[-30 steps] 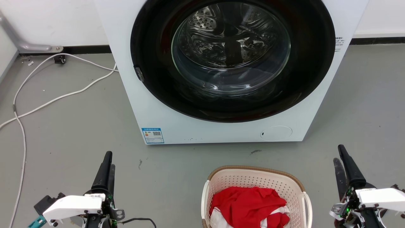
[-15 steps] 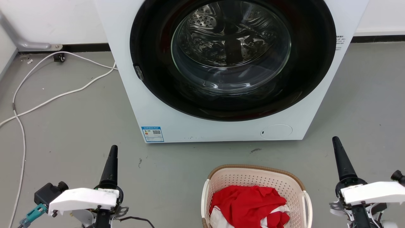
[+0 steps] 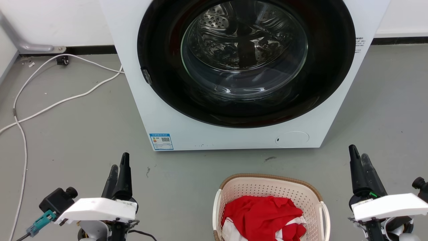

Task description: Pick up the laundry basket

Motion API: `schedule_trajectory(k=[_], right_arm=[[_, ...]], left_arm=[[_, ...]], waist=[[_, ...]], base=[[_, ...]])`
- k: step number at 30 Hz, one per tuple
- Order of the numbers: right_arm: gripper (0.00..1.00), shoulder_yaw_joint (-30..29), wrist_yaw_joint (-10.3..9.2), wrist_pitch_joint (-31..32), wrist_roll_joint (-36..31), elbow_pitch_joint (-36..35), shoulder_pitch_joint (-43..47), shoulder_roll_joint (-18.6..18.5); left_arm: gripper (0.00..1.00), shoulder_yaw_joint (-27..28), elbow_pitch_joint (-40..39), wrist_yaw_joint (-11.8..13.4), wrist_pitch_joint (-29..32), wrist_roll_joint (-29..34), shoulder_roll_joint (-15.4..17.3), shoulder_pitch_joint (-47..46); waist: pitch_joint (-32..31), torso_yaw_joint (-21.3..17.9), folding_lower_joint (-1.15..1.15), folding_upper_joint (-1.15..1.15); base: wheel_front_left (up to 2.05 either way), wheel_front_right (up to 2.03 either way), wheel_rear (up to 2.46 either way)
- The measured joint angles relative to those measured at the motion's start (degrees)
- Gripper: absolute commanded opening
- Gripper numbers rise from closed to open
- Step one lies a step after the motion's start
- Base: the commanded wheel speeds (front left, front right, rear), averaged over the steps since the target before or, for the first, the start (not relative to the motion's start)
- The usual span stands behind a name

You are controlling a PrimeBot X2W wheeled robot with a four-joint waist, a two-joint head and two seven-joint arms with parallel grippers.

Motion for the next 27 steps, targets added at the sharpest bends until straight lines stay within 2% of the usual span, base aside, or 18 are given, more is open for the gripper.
schedule_trajectory(k=[27], right_arm=[[1.0,0.4,0.0,-4.7,-22.0,-2.6,2.1,0.0]], left_arm=[[1.0,-1.8,-0.6,1.3,-4.7,19.6,0.0,1.2]], waist=[[0.1,0.1,0.0,0.0]], base=[[0.0,0.0,0.0]])
